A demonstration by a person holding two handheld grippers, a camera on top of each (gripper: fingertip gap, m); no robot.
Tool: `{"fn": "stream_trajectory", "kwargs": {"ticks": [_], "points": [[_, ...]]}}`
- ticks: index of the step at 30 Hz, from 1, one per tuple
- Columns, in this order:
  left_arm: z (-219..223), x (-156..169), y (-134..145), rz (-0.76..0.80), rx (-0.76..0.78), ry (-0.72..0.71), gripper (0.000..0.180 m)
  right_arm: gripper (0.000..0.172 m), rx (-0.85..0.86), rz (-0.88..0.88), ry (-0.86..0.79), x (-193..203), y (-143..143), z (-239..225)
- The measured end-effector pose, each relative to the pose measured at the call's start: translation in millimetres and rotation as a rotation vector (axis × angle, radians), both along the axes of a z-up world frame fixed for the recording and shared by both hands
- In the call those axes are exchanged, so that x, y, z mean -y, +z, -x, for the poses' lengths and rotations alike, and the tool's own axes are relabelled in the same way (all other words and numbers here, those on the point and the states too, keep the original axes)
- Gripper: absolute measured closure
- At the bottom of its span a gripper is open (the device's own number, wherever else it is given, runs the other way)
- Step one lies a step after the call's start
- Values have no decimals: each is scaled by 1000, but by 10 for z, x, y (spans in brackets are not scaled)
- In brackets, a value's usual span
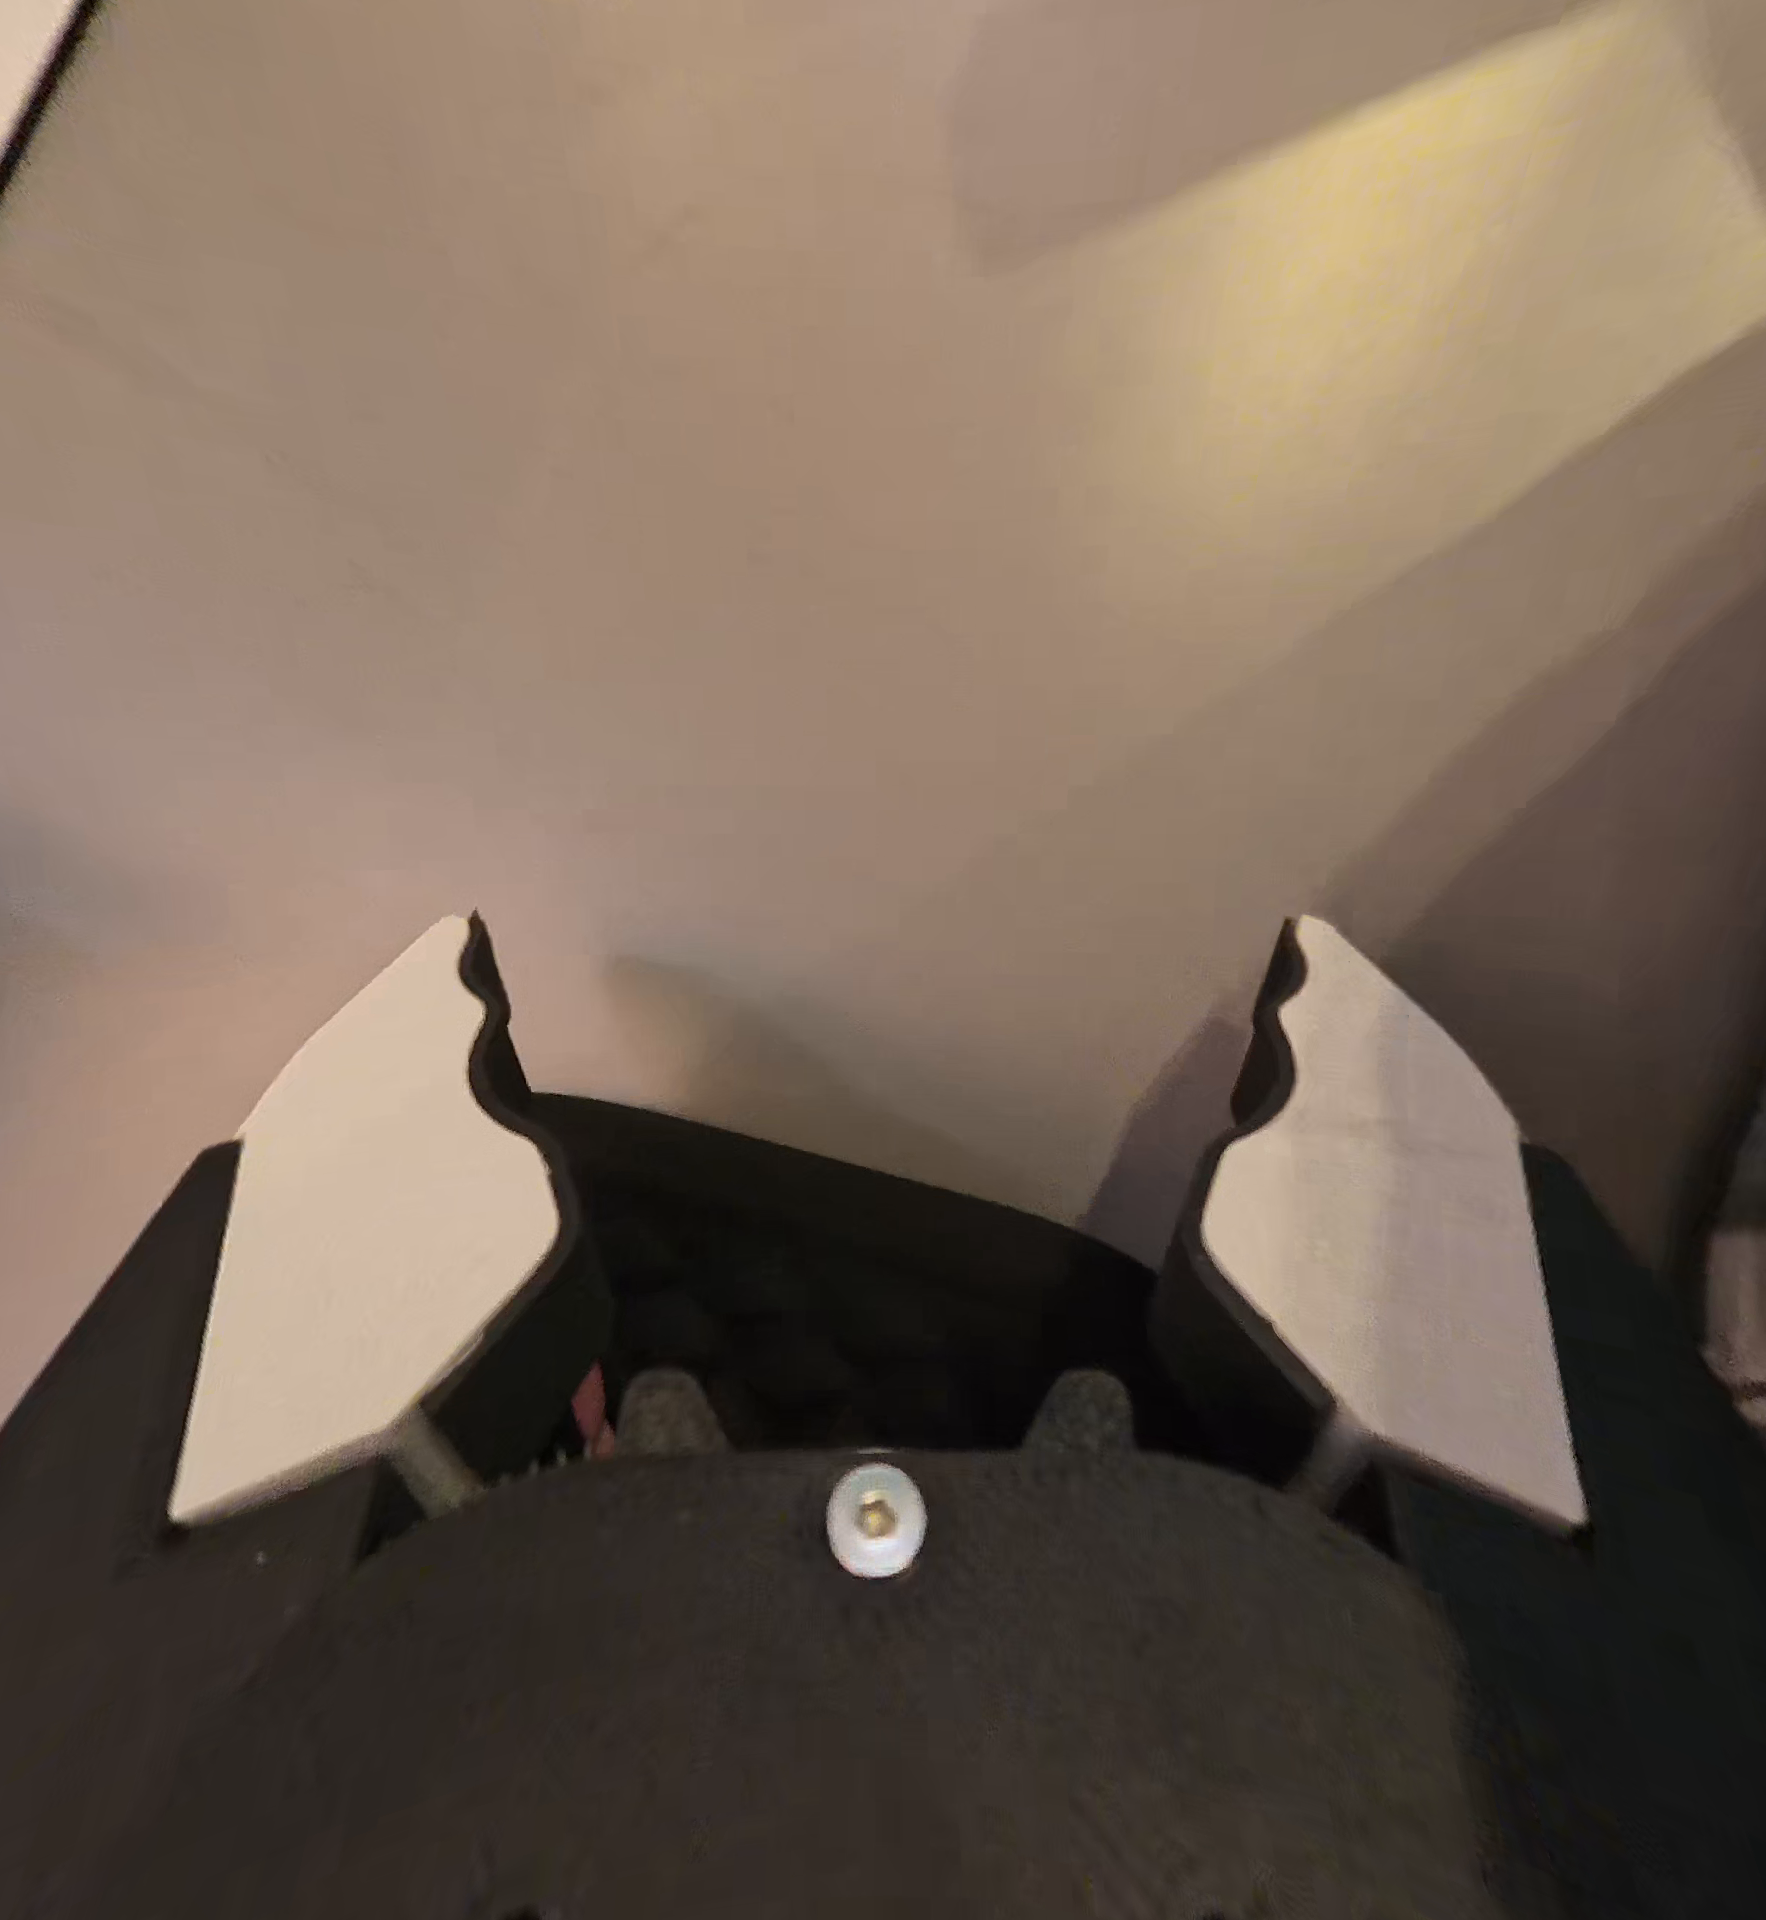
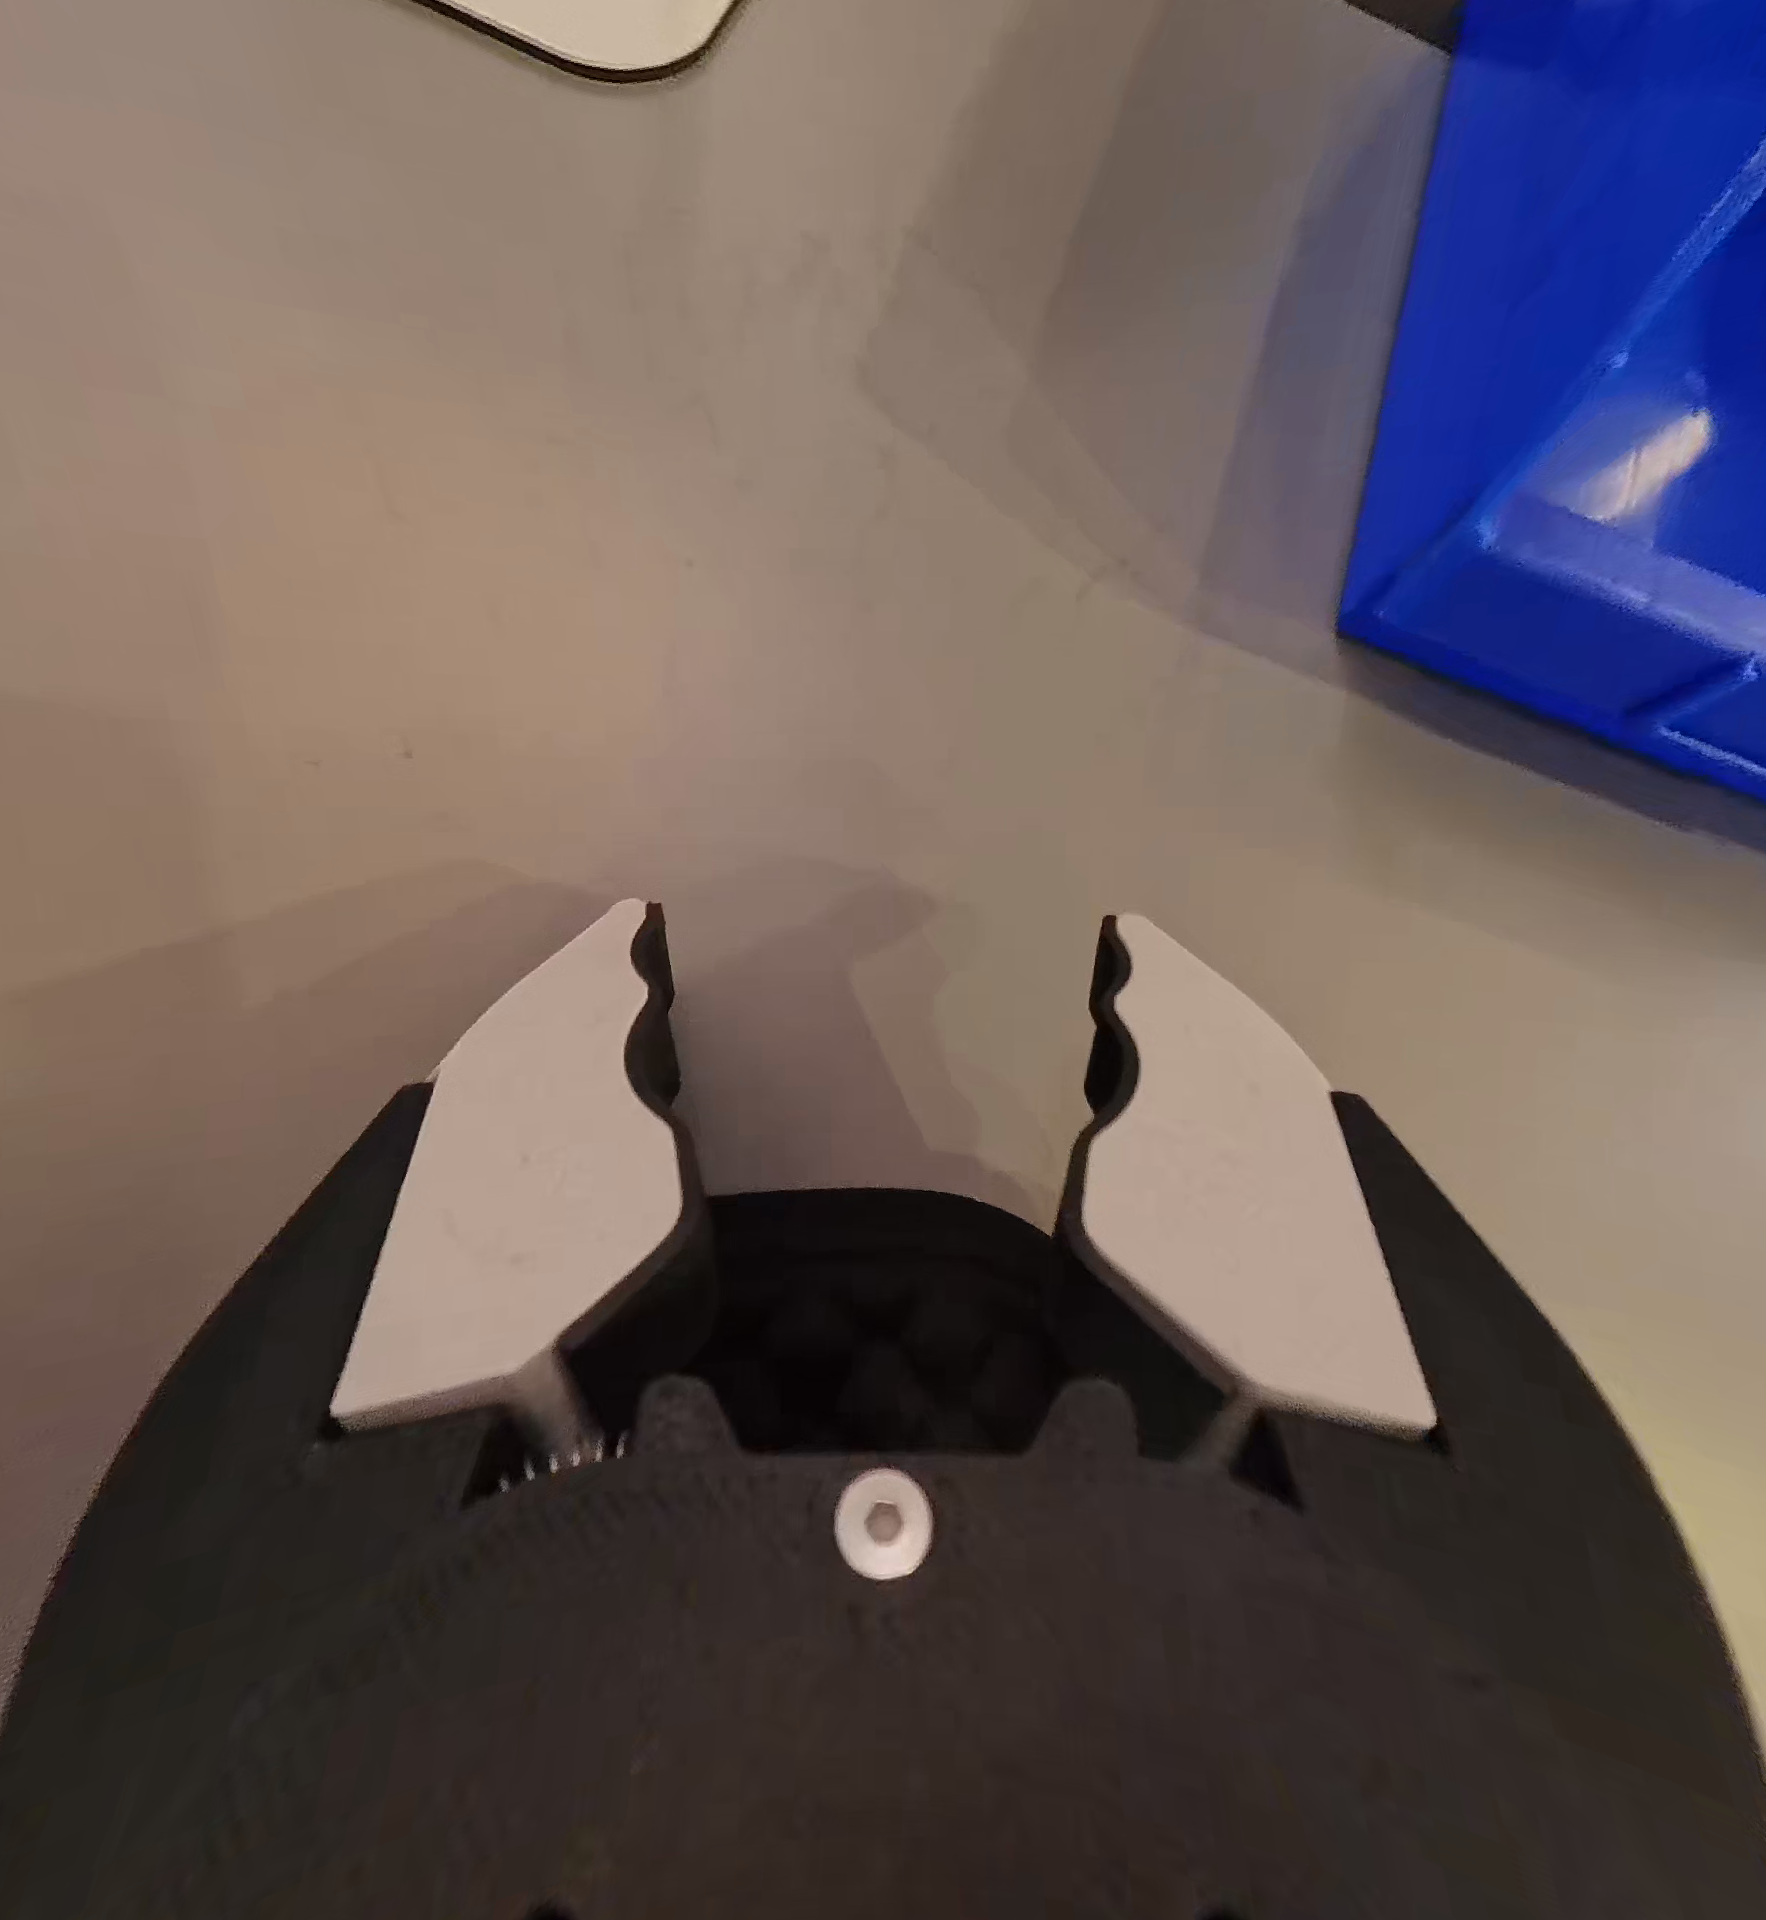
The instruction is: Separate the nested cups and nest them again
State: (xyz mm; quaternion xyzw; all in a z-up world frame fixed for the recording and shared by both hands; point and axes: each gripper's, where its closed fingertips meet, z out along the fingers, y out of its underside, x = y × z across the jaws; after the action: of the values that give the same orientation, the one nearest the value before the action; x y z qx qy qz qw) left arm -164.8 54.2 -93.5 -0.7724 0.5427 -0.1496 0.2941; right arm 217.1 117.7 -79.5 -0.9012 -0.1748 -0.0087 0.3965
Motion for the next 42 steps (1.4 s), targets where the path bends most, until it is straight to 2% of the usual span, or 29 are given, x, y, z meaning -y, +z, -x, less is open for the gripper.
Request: {"fn": "stream_trajectory", "kwargs": {"ticks": [6,11,14,17,22,25,30,35,42], "points": [[-32,253,-26,2,-26,-92,46,94,-6,-7,-57,-1,2,-16],[-78,468,45,39,-5,-164,52,99,-13,-32,-46,-7,40,-1],[-78,407,221,49,75,-116,55,100,-23,-56,-51,-9,131,-14],[-32,132,451,32,182,19,58,100,6,-79,-29,-44,257,-46],[277,-575,771,-143,191,225,57,107,50,-133,69,-178,451,54],[614,-1067,909,-221,185,386,56,106,59,-118,90,-218,386,111],[1049,-1773,1179,-301,245,620,34,105,48,-88,105,-189,213,211],[1407,-2351,1197,-266,335,796,35,107,61,-83,110,-159,140,227],[1690,-3005,1048,-275,331,876,40,108,52,-65,103,-159,97,212]]}}
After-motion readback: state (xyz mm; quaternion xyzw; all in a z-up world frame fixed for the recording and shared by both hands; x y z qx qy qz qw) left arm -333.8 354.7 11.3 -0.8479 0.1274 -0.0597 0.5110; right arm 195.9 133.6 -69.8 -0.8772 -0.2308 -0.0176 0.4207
